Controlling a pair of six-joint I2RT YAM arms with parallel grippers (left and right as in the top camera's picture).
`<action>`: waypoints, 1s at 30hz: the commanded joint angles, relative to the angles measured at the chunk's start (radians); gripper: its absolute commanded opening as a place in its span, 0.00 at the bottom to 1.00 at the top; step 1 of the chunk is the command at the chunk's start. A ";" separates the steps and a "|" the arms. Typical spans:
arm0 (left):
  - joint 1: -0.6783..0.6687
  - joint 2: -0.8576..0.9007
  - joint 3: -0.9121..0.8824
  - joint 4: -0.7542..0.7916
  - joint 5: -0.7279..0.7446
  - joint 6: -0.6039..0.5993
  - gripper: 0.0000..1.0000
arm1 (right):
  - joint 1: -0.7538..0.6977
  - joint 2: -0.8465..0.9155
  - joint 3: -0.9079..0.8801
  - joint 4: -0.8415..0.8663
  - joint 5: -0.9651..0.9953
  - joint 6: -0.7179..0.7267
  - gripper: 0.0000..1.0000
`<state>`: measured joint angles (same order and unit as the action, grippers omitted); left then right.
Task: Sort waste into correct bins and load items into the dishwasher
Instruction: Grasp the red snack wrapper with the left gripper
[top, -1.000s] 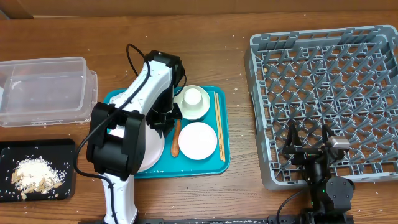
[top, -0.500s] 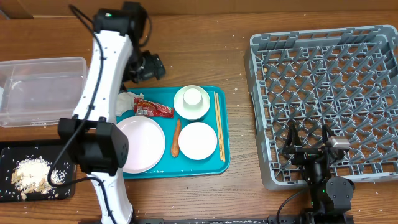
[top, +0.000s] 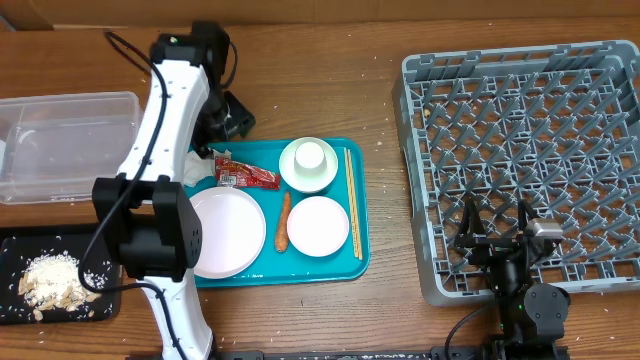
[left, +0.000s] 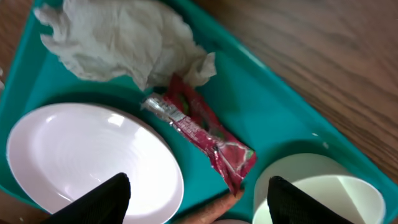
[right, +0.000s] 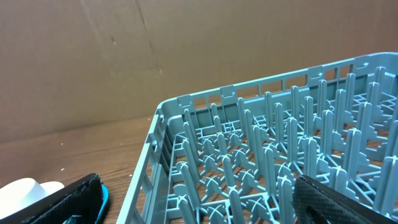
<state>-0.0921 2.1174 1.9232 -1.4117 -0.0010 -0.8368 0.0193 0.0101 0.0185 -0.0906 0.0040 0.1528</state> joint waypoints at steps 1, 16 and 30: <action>-0.019 0.005 -0.097 0.031 0.058 -0.143 0.65 | -0.006 -0.007 -0.010 0.006 0.003 -0.004 1.00; -0.023 0.005 -0.325 0.367 0.105 -0.245 0.65 | -0.006 -0.007 -0.010 0.006 0.003 -0.004 1.00; -0.033 0.005 -0.325 0.364 0.107 -0.241 0.24 | -0.006 -0.007 -0.010 0.006 0.003 -0.004 1.00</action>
<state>-0.1230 2.1185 1.6085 -1.0370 0.1017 -1.0737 0.0193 0.0101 0.0185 -0.0898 0.0044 0.1528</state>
